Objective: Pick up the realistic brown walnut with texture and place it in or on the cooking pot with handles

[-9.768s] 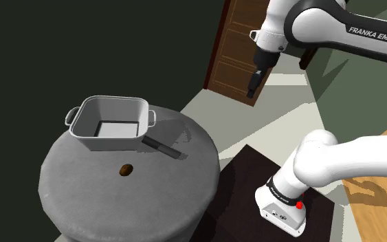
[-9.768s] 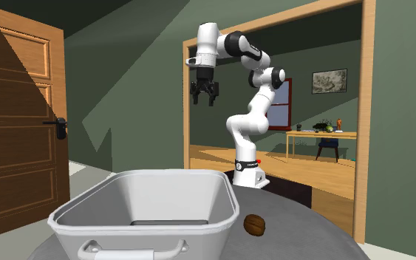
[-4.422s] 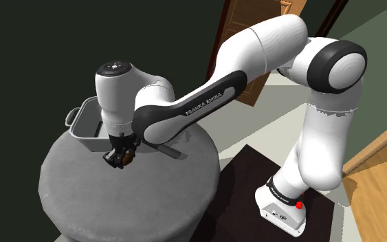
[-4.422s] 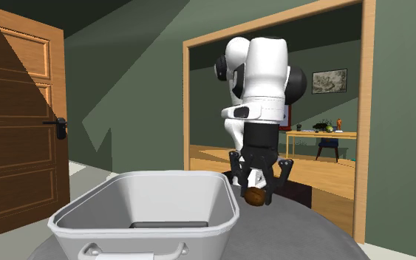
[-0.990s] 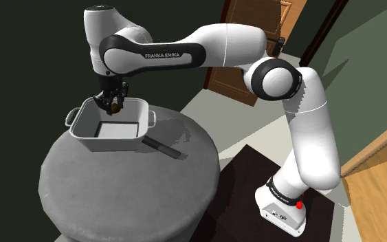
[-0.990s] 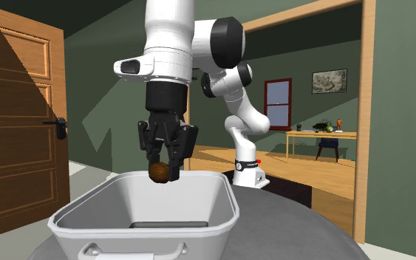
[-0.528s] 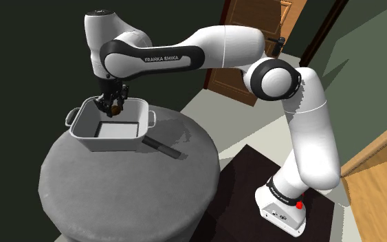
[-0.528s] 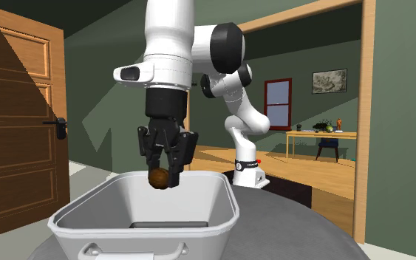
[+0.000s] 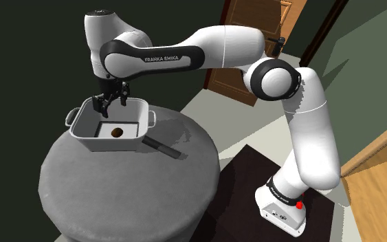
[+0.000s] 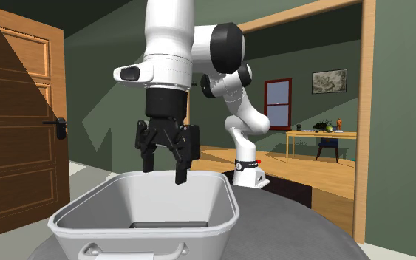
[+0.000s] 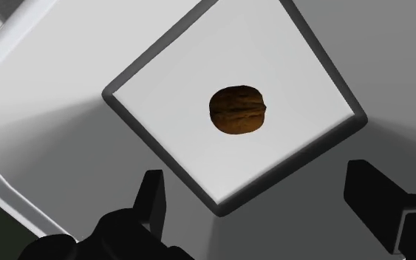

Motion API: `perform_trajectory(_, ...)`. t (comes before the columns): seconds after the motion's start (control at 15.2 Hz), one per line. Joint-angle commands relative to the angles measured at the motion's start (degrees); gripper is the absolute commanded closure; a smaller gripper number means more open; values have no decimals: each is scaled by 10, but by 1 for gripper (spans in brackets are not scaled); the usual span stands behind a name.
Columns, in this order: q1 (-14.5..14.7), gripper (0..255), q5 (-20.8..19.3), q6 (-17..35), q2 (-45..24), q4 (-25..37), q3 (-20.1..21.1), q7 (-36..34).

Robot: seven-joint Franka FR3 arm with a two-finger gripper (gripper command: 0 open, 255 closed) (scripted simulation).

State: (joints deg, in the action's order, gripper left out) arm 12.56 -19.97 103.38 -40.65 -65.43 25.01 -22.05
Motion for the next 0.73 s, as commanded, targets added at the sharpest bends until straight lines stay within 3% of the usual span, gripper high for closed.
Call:
perform_trajectory(0.0,3,0,1,-18,2,17,1,2)
perform_trajectory(0.2,15,0,3,-72,0,75,2,9)
perform_trajectory(0.66,15,0,3,-72,0,75,2,9)
